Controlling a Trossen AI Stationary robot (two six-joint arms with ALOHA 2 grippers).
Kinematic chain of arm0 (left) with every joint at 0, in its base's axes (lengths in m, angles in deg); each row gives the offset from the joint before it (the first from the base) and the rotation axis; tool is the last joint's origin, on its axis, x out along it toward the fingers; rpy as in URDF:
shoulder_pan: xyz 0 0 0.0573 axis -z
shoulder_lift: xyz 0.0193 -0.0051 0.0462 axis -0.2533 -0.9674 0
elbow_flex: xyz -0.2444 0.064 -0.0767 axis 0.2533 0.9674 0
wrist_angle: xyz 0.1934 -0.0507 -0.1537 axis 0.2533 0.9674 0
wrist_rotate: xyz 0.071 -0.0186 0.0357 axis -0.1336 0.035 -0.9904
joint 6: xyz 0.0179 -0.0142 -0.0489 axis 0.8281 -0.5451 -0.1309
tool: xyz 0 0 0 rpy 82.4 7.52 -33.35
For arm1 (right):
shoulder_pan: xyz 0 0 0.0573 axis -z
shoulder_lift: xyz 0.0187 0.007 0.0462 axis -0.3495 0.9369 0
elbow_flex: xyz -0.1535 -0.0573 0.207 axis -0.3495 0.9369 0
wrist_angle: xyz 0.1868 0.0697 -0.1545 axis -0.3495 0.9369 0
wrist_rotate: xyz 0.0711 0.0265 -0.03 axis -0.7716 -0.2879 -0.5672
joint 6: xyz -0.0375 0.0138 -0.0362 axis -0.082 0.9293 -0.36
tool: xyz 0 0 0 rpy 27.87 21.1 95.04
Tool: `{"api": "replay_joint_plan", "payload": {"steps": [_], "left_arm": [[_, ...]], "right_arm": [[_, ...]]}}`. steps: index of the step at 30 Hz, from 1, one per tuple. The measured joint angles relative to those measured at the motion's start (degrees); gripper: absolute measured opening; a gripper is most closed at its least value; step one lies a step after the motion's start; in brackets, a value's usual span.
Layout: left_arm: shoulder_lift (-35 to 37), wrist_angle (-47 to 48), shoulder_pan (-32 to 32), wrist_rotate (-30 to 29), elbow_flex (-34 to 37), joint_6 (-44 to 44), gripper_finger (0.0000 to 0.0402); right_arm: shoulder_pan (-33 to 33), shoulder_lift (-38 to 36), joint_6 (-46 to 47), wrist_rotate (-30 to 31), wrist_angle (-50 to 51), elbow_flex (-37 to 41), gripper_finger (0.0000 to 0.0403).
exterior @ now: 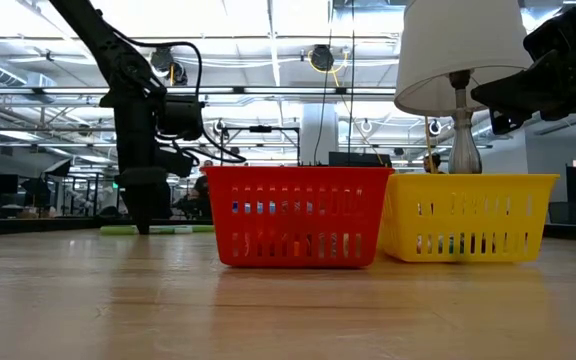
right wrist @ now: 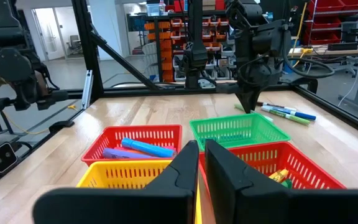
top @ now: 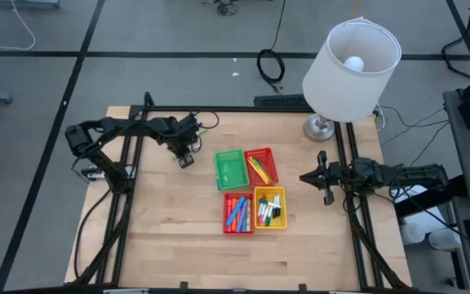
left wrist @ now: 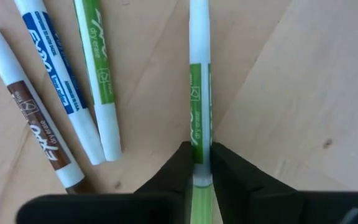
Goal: Pick & Place Markers
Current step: Put the green marker pen into the green bin
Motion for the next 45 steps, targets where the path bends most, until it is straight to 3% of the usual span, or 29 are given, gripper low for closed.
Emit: {"api": "replay_joint_plan", "payload": {"steps": [17,28,38,45], "left_arm": [[0.96,1.38,1.03,-1.32,-0.01,-1.92,0.0026],[11.18,5.64,4.06,-2.36,0.20,-10.60,0.0025],[19.45,10.17,13.71,-3.29,-1.34,-23.98,0.0025],[19.74,14.50,23.60,-8.35,-10.35,-29.50,0.0025]], "right_arm": [[-0.01,0.00,0.01,0.00,0.00,0.01,0.0018],[0.00,-0.02,0.01,0.01,-0.01,0.02,0.0018],[0.00,-0.02,0.02,0.00,0.00,0.00,0.0018],[0.00,-0.02,0.00,0.00,0.00,0.01,0.0018]]}}
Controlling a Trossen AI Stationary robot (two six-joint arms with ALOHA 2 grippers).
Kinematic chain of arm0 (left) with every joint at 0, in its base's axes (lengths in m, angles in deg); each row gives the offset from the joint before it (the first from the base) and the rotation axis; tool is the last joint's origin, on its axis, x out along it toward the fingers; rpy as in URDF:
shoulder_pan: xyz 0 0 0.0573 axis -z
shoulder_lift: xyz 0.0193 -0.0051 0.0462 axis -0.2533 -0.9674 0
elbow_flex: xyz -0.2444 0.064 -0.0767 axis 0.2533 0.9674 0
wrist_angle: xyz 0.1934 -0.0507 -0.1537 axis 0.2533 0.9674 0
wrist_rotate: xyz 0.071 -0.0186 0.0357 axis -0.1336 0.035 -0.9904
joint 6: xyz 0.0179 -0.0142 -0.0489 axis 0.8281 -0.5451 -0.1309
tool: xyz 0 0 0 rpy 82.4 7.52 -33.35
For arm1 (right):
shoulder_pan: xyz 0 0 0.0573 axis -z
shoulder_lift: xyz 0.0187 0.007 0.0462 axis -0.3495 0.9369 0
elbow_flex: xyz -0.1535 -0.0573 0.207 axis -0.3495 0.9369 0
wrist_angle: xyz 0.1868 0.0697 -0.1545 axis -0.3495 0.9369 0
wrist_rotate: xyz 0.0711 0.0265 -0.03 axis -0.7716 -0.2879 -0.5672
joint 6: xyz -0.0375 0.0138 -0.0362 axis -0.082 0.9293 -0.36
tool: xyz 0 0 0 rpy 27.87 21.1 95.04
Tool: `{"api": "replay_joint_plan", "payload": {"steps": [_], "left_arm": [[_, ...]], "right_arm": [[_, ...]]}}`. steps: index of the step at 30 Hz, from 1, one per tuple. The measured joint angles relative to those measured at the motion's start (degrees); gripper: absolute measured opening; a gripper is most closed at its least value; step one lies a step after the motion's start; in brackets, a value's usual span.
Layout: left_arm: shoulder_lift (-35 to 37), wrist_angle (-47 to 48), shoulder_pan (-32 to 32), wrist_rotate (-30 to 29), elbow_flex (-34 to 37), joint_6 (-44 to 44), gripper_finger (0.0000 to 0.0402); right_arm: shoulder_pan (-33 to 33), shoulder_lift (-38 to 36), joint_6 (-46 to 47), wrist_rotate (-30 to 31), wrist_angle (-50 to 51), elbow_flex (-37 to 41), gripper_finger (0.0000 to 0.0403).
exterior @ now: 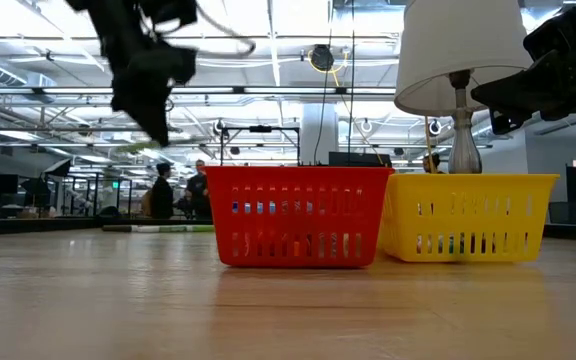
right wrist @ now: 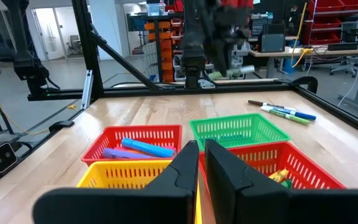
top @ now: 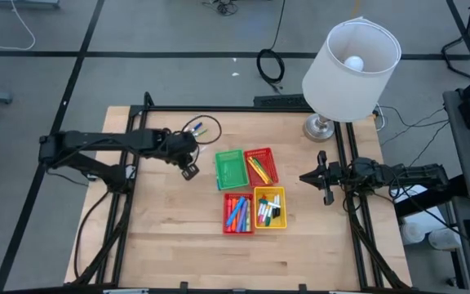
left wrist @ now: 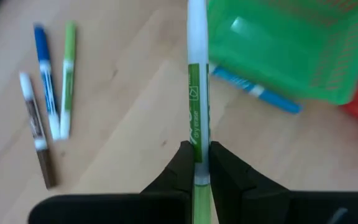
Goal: Pick & Place Markers
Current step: Put the green marker pen into the green bin
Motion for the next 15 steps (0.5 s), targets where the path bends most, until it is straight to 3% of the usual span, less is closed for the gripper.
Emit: {"api": "replay_joint_plan", "payload": {"steps": [6,15], "left_arm": [[-2.59,3.01,6.47,-6.46,-10.01,-3.74,0.0025],[-12.17,3.82,9.68,-4.93,-23.75,-19.01,0.0025]], "right_arm": [[0.00,0.02,0.02,0.00,0.00,0.01,0.0018],[-0.01,0.01,0.00,0.00,0.00,-0.01,0.0018]]}}
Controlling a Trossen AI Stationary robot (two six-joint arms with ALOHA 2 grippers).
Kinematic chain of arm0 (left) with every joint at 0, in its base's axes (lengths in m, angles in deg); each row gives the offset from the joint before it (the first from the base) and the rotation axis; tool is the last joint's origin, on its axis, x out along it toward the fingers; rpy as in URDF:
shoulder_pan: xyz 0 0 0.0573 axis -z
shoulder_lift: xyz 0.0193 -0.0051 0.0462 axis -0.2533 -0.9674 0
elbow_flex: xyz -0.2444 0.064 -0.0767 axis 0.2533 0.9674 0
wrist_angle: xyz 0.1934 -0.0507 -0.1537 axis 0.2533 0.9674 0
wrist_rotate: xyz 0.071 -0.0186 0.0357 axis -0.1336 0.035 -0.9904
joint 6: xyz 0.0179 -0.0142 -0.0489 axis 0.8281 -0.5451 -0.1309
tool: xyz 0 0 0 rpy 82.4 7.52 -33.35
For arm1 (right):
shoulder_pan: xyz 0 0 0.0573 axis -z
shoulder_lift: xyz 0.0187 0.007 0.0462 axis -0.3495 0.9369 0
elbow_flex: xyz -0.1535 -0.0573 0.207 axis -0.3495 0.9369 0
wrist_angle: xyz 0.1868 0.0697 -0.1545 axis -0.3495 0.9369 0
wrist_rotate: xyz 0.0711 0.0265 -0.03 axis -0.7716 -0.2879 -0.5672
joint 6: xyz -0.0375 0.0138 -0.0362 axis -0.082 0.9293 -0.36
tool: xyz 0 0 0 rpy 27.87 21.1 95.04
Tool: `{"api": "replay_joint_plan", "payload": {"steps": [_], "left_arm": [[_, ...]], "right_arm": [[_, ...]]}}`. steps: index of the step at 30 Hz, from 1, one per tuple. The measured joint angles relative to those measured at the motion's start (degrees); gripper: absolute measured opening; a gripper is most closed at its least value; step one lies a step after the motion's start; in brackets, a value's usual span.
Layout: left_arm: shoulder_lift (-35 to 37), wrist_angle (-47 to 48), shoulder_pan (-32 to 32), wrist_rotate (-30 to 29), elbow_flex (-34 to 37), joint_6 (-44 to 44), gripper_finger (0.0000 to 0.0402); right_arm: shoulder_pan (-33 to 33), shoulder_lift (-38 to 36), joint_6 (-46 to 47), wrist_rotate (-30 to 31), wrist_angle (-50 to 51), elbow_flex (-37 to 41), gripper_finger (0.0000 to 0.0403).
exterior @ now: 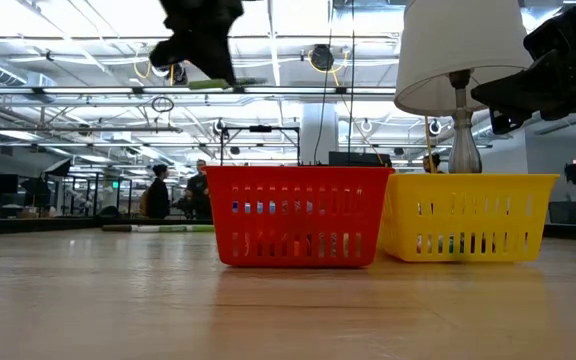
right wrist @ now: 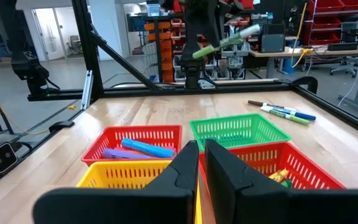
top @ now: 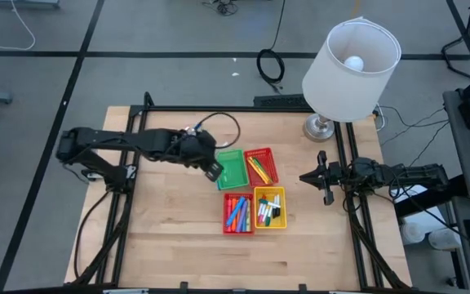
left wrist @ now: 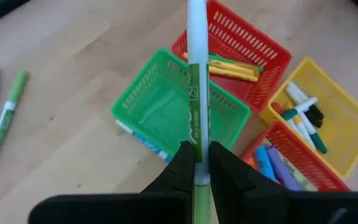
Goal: Pick & Place Markers
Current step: Put the green marker pen into the green bin
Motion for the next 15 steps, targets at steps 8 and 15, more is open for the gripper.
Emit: {"api": "replay_joint_plan", "payload": {"steps": [8,15], "left_arm": [[-10.66,-5.20,0.51,-0.50,-4.35,-2.40,0.0025],[-18.12,-10.85,0.99,-0.49,-4.32,-5.03,0.0025]], "right_arm": [[0.00,-0.01,0.01,0.00,0.00,-0.01,0.0018],[0.00,-0.01,0.01,0.00,0.00,0.01,0.0018]]}}
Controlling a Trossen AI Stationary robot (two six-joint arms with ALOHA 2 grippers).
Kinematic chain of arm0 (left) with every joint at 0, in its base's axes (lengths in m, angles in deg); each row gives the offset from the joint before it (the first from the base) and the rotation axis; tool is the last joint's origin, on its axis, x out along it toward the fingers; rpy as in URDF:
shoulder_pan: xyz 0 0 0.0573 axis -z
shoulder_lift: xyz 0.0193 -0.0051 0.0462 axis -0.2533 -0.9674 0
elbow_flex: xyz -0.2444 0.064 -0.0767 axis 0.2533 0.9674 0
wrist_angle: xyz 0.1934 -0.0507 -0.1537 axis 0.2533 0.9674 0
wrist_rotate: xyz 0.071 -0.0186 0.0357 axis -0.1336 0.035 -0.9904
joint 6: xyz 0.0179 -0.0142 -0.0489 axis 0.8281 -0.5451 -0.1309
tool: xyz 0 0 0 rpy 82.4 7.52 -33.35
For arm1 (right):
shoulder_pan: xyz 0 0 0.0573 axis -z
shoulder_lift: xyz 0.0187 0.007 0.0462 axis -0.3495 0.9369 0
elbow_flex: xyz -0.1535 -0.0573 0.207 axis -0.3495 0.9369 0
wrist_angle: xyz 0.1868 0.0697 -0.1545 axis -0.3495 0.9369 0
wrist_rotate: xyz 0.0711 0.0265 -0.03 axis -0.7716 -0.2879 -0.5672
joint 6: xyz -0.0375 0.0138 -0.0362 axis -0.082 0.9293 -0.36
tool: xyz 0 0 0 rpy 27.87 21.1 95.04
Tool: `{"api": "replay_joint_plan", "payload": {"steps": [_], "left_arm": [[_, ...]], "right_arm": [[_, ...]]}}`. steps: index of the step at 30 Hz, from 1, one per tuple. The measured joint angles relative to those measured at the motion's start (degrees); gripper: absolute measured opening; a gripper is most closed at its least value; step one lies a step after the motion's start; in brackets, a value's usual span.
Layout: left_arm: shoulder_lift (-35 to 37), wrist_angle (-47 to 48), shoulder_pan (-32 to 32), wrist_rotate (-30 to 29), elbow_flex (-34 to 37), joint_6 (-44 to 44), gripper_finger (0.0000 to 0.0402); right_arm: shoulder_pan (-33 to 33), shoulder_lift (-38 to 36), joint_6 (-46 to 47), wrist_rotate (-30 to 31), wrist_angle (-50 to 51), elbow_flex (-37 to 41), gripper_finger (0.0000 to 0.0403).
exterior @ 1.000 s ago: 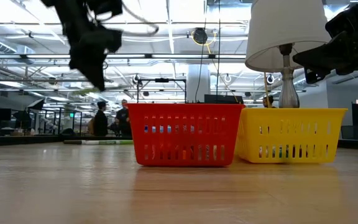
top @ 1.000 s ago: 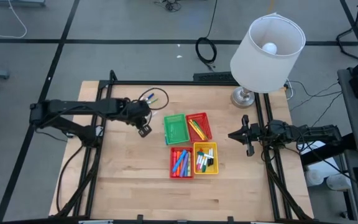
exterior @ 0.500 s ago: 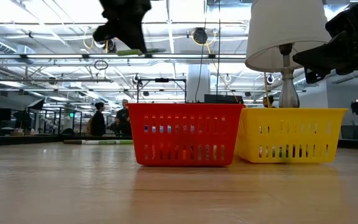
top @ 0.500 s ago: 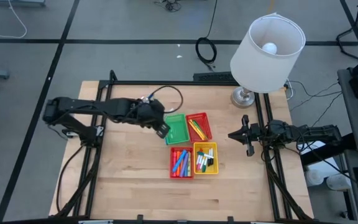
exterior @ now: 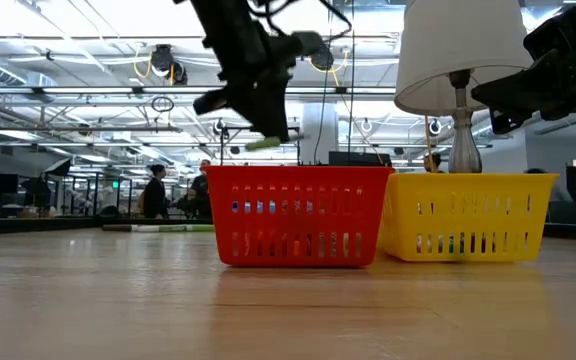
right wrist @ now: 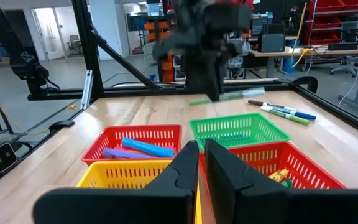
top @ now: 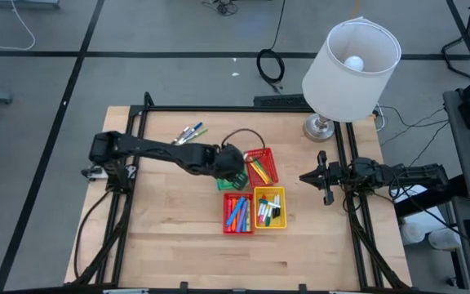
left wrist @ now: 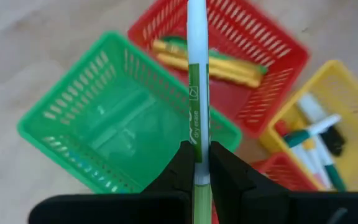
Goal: Pick & Place Markers
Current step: Put the green marker pen into the green bin
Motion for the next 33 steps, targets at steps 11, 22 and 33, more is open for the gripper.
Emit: {"api": "replay_joint_plan", "payload": {"steps": [11,22,33], "left_arm": [[-3.12,4.34,0.03,-4.52,0.01,-12.20,0.0026],[-5.07,5.80,-0.70,-4.58,0.00,-14.31,0.0026],[-5.09,5.71,-0.74,-4.58,0.00,-13.84,0.0057]], "right_arm": [[0.00,0.00,-0.01,0.00,0.03,-0.01,0.0018],[0.01,0.02,0.01,0.02,0.04,-0.01,0.0018],[-0.01,0.02,0.01,0.00,0.04,0.01,0.0018]]}}
